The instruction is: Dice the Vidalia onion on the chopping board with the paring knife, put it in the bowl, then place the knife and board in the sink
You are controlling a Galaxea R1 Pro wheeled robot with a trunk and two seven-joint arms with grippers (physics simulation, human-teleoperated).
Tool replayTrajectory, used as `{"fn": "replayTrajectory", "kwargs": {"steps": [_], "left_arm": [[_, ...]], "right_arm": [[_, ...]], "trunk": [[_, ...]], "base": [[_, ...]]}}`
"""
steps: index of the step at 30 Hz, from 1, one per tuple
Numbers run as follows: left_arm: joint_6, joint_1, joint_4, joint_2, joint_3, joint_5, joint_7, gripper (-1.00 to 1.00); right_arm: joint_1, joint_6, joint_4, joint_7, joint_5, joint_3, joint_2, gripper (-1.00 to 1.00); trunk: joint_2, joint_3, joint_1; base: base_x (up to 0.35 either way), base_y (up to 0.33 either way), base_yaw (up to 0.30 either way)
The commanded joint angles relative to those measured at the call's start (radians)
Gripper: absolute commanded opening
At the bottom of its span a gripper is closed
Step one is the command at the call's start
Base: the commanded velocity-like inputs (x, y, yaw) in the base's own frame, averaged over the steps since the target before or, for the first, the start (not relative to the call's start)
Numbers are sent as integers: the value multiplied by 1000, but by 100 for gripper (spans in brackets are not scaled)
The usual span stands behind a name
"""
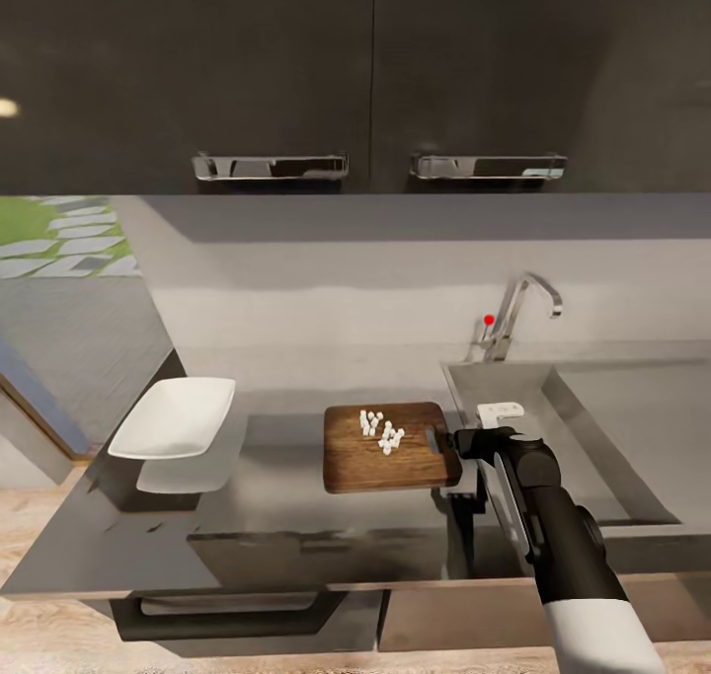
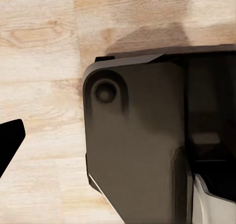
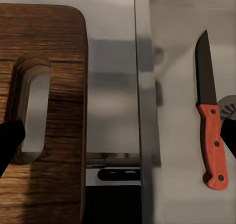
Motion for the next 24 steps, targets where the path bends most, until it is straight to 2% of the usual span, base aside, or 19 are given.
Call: {"fn": "replayTrajectory", "kwargs": {"steps": [1,12,18,21,24], "left_arm": [[-7,-2,4,0,-1,-9,8,100],[-7,-2,5,1,1,-8,8,100],[-4,-2,6,56,26,1,13,100],[-3,-2,6,73,30,2,15,100],[-2,-2,7,80,31,3,16,100]], "right_arm": [[-1,4,-1,10,11,-2,1,100],[-1,4,-1,10,11,-2,1,100],[-1,4,-1,10,11,-2,1,100],[-1,4,-1,10,11,-2,2,100],[-1,4,-1,10,11,-2,2,100]], "trunk": [[-2,-4,1],[-2,-9,1],[-2,-9,1],[-2,-9,1],[-2,-9,1]], "base": [[0,0,0],[0,0,0],[0,0,0],[0,0,0],[0,0,0]]}}
